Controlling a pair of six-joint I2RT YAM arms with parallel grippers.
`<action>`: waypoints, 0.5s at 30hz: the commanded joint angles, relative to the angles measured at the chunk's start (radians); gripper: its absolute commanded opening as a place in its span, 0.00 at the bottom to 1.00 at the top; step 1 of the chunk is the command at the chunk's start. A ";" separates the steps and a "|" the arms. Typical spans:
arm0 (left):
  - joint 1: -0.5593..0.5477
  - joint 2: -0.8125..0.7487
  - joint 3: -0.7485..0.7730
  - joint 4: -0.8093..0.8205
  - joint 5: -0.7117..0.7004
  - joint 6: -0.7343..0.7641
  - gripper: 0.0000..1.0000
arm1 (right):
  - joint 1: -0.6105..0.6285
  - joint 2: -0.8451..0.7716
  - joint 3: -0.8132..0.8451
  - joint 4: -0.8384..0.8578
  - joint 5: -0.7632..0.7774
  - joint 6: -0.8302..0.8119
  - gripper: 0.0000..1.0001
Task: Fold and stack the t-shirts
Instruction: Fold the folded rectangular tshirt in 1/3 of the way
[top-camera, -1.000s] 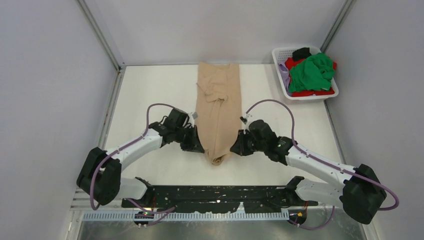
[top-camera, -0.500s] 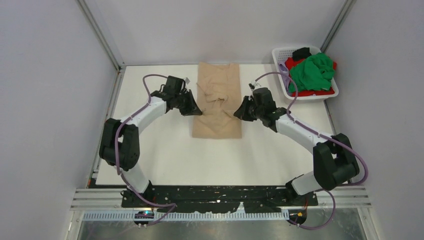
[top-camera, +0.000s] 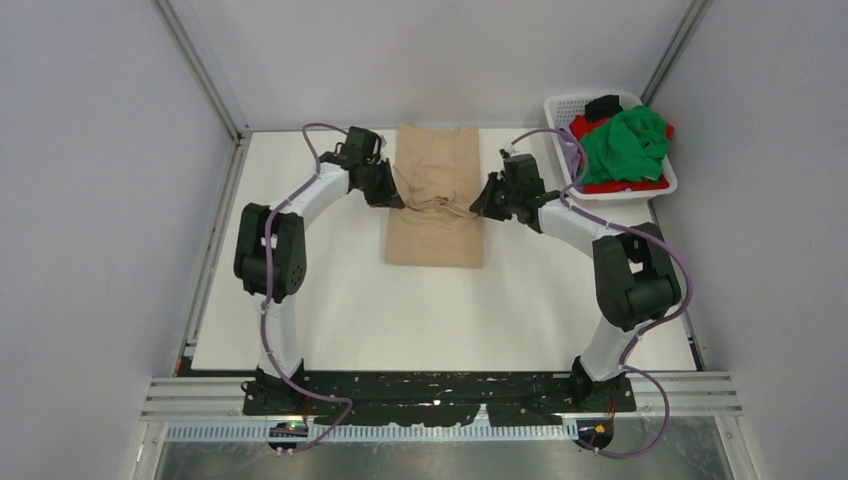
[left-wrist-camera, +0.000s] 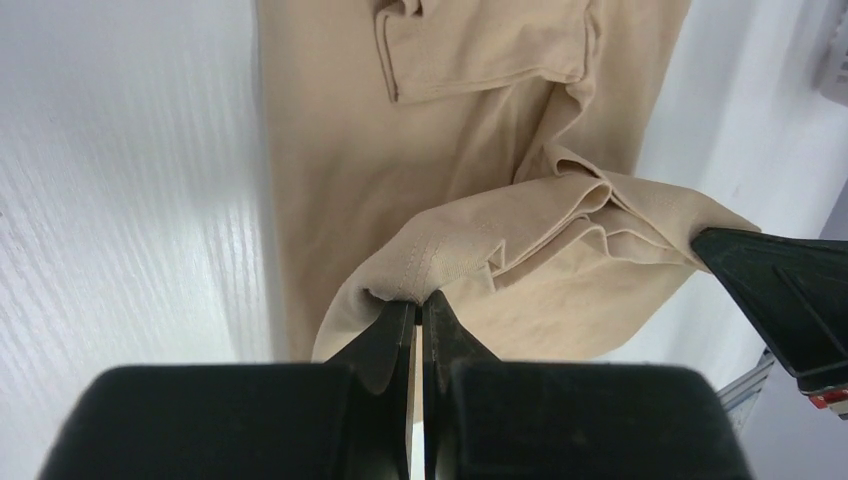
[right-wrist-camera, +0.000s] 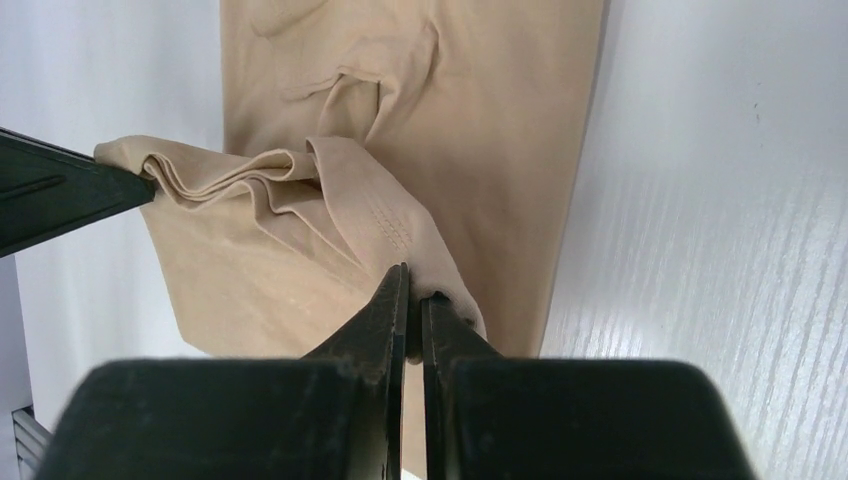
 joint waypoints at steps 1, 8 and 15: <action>0.012 0.052 0.098 -0.059 -0.026 0.044 0.00 | -0.018 0.046 0.080 0.043 0.014 -0.008 0.09; 0.024 0.147 0.219 -0.105 0.012 0.063 0.68 | -0.038 0.167 0.152 0.077 -0.014 0.008 0.41; 0.032 0.093 0.260 -0.144 0.050 0.104 0.99 | -0.068 0.115 0.176 0.077 0.041 0.010 1.00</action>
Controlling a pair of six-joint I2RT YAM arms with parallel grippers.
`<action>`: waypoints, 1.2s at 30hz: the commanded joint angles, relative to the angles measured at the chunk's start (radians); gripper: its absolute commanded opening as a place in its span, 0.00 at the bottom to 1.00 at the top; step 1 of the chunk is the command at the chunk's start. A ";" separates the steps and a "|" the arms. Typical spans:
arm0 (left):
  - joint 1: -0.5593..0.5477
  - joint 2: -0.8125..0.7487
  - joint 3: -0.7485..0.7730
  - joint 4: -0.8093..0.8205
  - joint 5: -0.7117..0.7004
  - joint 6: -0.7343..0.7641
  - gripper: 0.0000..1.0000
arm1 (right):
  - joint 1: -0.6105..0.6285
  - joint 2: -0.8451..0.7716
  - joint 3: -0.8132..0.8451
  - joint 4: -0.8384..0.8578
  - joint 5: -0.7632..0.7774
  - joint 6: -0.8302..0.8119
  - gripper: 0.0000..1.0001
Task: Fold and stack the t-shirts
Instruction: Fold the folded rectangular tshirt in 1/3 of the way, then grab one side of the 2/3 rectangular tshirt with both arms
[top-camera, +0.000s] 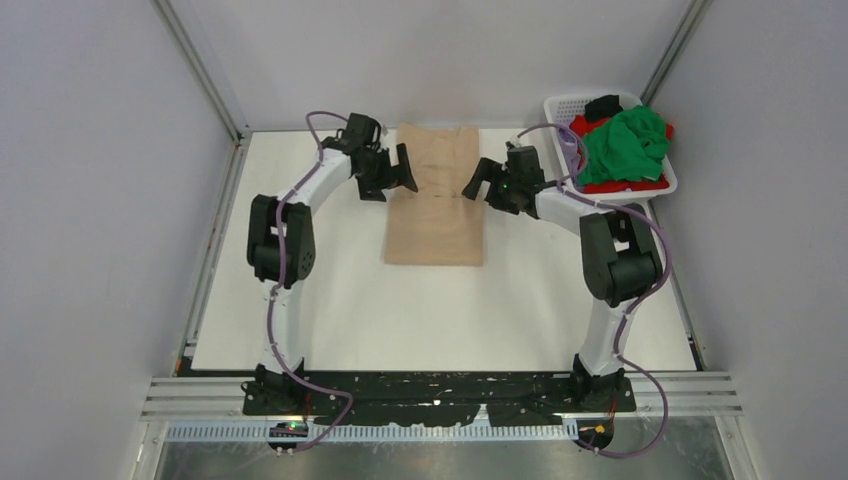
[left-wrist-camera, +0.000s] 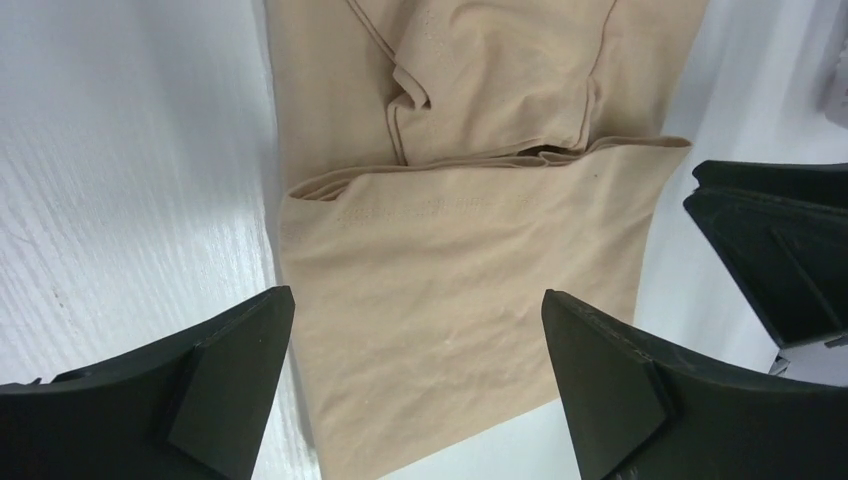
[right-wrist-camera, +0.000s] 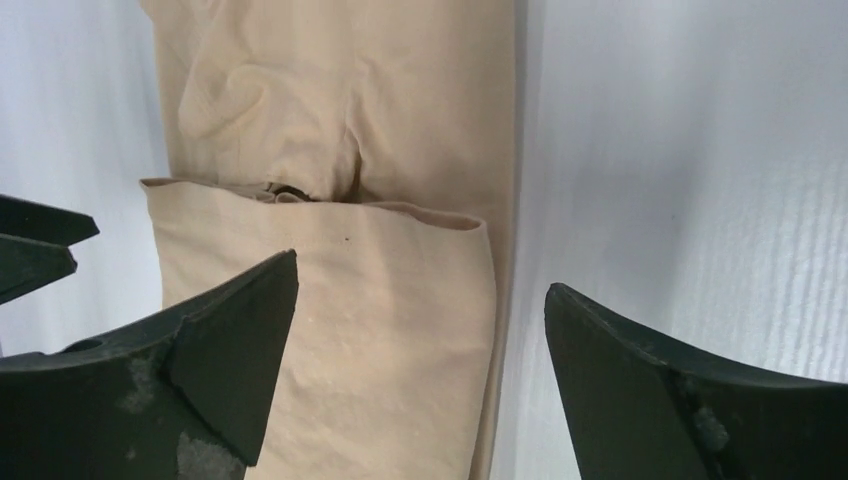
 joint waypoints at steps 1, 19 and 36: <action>0.006 -0.131 -0.044 -0.006 0.028 0.038 1.00 | -0.013 -0.110 0.014 0.050 0.044 -0.010 0.97; 0.004 -0.504 -0.761 0.220 0.084 -0.083 0.99 | 0.060 -0.440 -0.503 0.033 -0.046 0.082 0.99; 0.004 -0.324 -0.728 0.259 0.116 -0.157 0.41 | 0.074 -0.371 -0.531 0.086 -0.079 0.136 0.80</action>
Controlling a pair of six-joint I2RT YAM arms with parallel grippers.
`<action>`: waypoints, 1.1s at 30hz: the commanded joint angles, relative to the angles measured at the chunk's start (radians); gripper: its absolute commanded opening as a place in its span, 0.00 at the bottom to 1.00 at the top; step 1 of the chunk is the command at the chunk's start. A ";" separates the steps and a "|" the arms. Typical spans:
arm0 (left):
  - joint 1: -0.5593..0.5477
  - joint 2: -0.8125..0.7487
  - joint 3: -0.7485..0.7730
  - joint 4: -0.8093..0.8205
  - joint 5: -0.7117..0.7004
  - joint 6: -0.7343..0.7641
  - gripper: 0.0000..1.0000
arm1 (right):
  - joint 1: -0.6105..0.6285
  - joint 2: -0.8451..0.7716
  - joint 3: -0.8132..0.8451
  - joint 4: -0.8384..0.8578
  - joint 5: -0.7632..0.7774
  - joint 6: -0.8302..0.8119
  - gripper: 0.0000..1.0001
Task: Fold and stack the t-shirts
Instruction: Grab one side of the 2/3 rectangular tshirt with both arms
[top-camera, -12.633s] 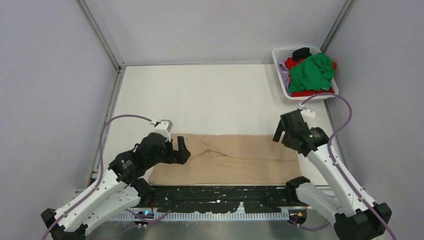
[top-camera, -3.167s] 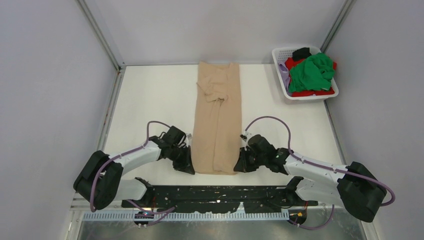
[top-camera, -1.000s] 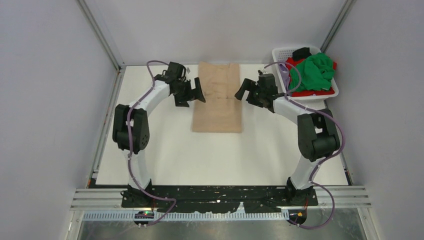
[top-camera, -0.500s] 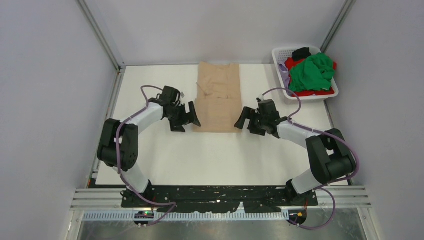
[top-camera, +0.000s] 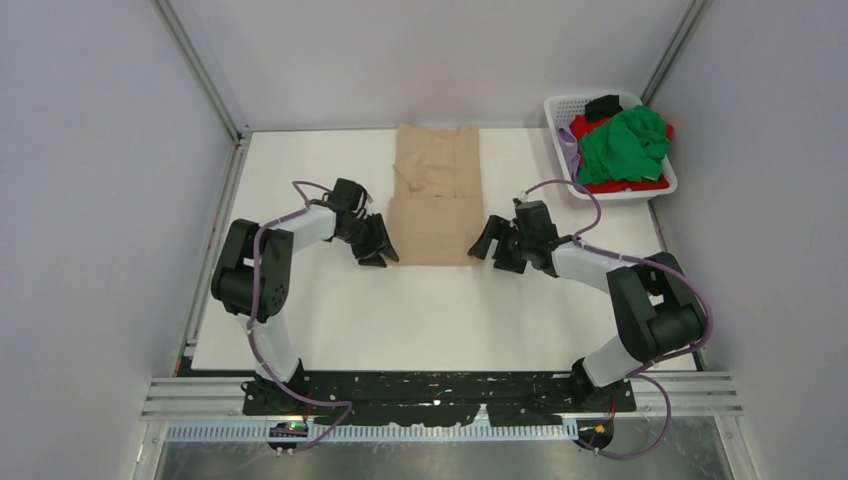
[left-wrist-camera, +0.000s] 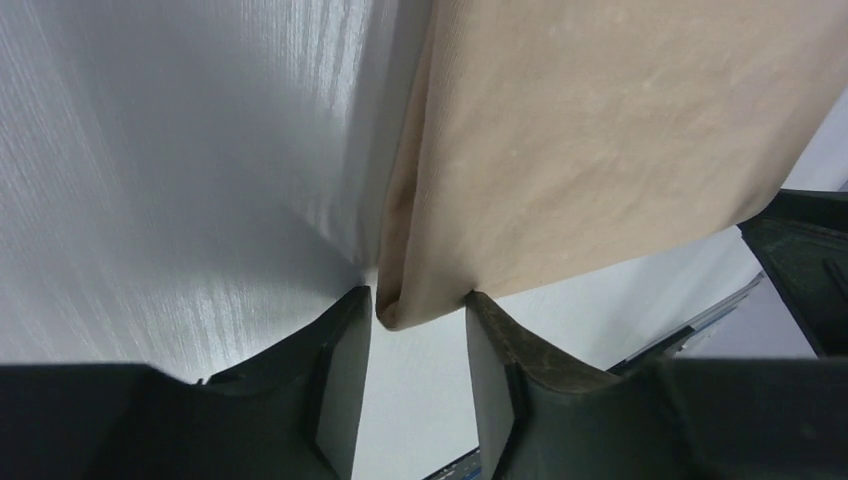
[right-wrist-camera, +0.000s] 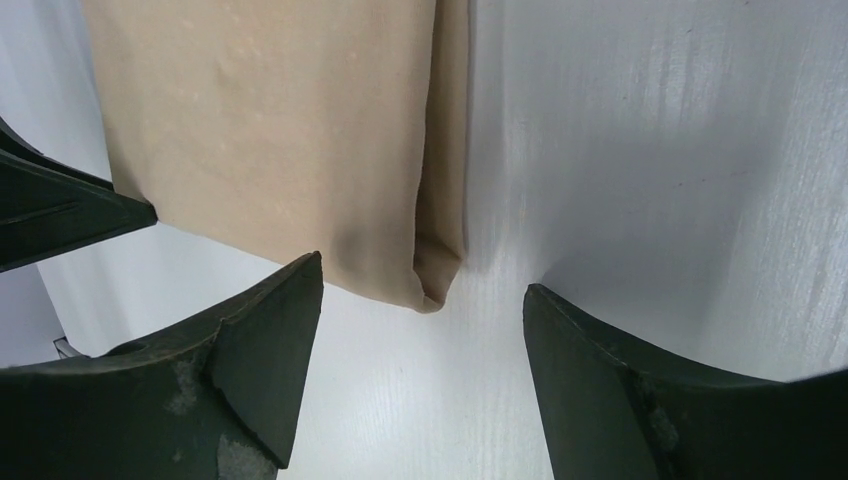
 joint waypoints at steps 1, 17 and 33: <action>0.004 0.036 0.036 0.031 0.010 -0.022 0.36 | 0.006 0.018 -0.005 0.048 -0.020 0.017 0.78; 0.003 0.056 0.055 0.011 0.000 -0.021 0.00 | 0.014 0.136 -0.040 0.147 -0.049 0.051 0.17; -0.100 -0.647 -0.331 -0.270 -0.173 0.010 0.00 | 0.161 -0.421 -0.134 -0.334 -0.276 -0.141 0.05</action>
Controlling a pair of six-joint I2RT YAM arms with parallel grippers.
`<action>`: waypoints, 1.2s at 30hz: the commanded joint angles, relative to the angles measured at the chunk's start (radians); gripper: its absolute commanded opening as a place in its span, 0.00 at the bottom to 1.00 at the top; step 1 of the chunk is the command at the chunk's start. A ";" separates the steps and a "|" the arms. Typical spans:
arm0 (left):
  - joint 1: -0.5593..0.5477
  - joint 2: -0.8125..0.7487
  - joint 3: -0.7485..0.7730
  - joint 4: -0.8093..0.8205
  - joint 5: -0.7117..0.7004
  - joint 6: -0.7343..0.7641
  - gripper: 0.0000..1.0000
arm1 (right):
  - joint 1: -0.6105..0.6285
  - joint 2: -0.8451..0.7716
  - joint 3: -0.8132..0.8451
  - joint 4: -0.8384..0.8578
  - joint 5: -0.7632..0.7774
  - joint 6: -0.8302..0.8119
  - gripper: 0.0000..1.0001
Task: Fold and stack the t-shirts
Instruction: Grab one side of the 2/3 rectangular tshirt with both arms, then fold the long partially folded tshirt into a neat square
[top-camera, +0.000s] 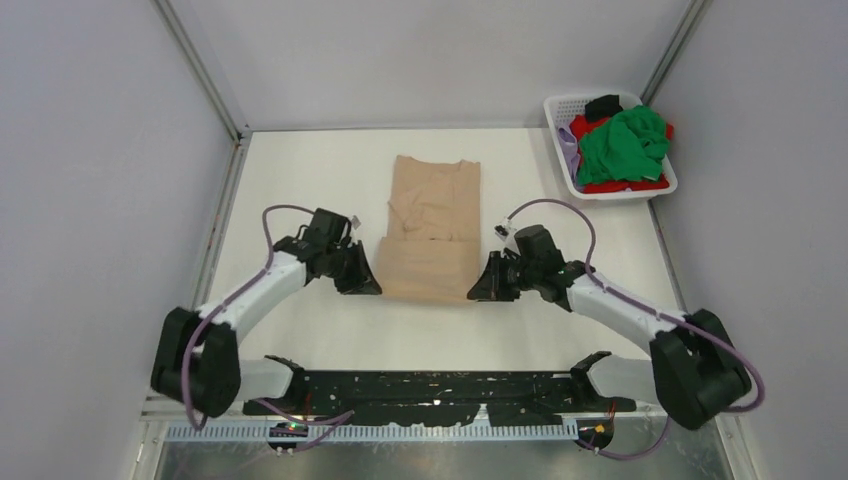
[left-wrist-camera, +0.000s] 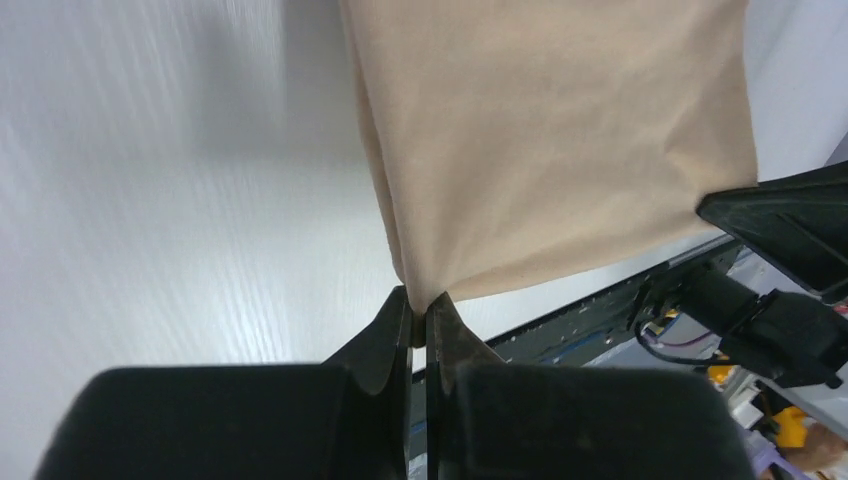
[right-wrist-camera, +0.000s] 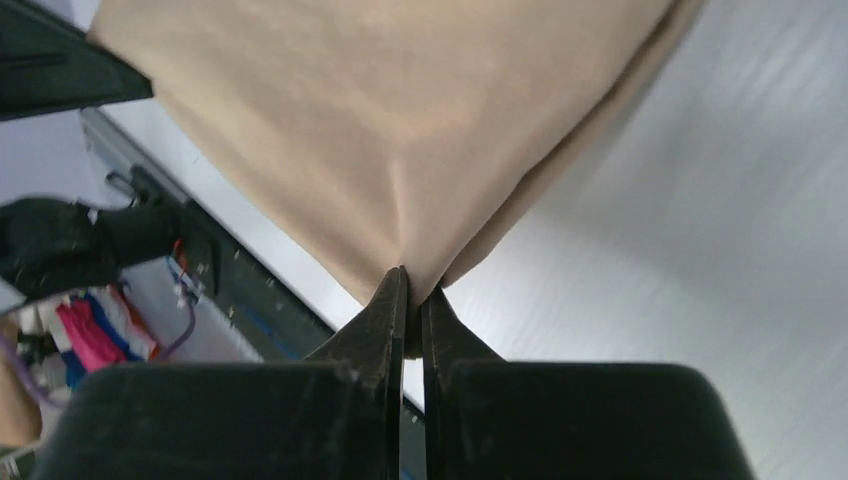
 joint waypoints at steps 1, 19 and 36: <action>-0.078 -0.279 -0.052 -0.226 -0.166 0.006 0.00 | 0.074 -0.230 0.023 -0.274 -0.084 -0.075 0.05; -0.102 -0.482 0.088 -0.180 -0.076 0.006 0.00 | 0.002 -0.402 0.181 -0.309 -0.149 -0.109 0.05; 0.076 -0.024 0.382 -0.058 0.011 0.098 0.00 | -0.164 -0.070 0.339 0.031 -0.192 -0.006 0.05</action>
